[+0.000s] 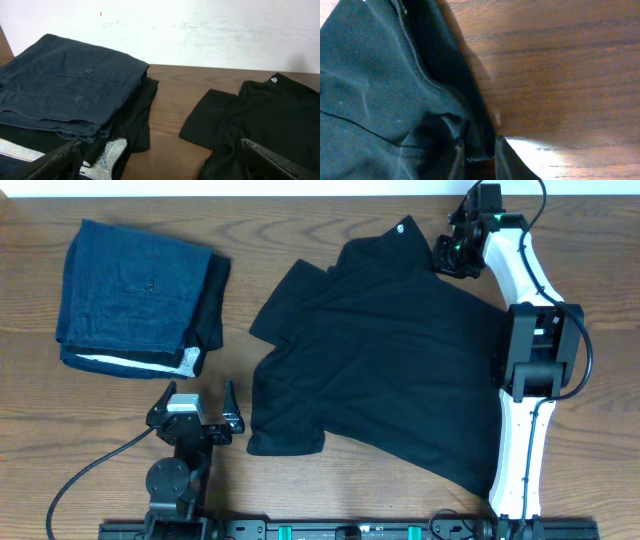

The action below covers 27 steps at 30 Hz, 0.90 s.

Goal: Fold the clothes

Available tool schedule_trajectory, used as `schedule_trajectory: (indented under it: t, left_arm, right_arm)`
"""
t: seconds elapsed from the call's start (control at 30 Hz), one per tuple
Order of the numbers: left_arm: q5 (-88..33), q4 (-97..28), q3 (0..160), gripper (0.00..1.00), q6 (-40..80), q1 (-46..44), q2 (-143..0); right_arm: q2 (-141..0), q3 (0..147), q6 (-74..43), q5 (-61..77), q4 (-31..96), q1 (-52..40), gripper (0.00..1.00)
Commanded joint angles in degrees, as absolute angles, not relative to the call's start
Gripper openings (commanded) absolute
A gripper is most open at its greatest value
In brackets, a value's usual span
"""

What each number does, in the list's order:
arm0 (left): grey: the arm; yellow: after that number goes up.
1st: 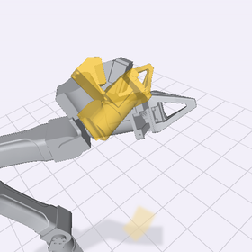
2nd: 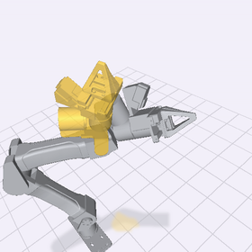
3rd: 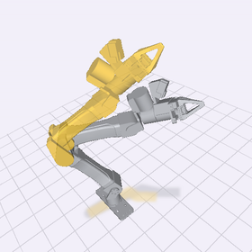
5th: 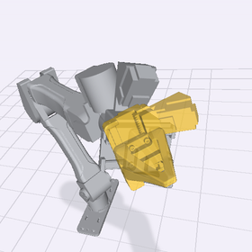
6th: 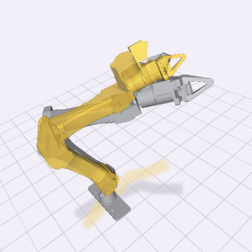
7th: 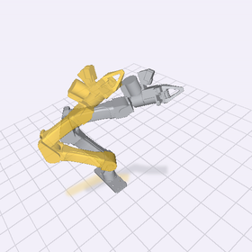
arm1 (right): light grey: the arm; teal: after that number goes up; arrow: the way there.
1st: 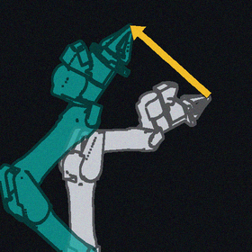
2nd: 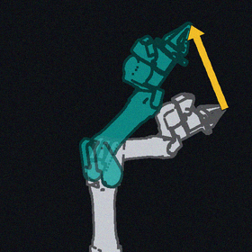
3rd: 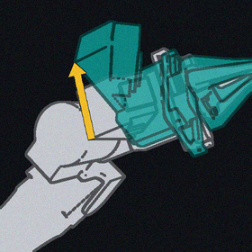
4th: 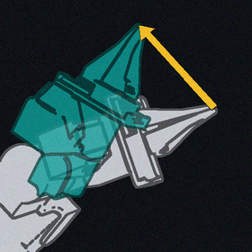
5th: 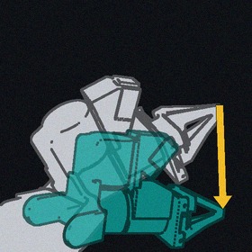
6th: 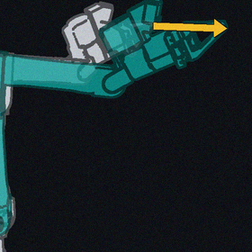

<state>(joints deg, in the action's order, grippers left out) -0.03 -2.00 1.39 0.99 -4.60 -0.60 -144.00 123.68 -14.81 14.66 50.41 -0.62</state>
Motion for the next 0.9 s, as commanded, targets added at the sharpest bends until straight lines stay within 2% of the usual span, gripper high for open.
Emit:
schedule_trajectory:
  t: [0.0,0.07,0.23,0.3,0.4,0.43,0.5,0.57,0.87]
  left_arm:
    - [0.47,-4.08,0.23,0.98,0.01,-4.58,-0.23]
    - [0.47,-4.08,0.23,0.98,0.01,-4.58,-0.23]
    - [0.47,-4.08,0.23,0.98,0.01,-4.58,-0.23]
    - [0.47,-4.08,0.23,0.98,0.01,-4.58,-0.23]
    - [0.47,-4.08,0.23,0.98,0.01,-4.58,-0.23]
    - [0.47,-4.08,0.23,0.98,0.01,-4.58,-0.23]
    - [0.47,-4.08,0.23,0.98,0.01,-4.58,-0.23]
    - [0.47,-4.08,0.23,0.98,0.01,-4.58,-0.23]
    - [0.47,-4.08,0.23,0.98,0.01,-4.58,-0.23]
  right_arm:
    - [-144.51,123.24,-16.14,15.22,51.09,-1.15,0.27]
    - [-144.51,123.24,-16.62,15.16,51.94,-1.15,0.3]
    - [-144.51,122.91,-18.87,14.79,52.12,-1.15,0.29]
    - [-144.51,122.91,-18.87,14.81,51.9,-1.15,0.24]
    - [-144.51,122.91,-18.87,14.79,51.79,-1.15,0.08]
    - [-144.51,122.91,-18.87,14.7,51.81,-1.13,0.06]
    - [-144.51,122.91,-18.85,13.72,51.86,-1.15,0.06]
    - [-144.51,122.91,-18.85,12.67,51.86,-1.17,0.01]
    - [-144.51,122.91,-14.66,10.33,46.35,-0.71,0.01]
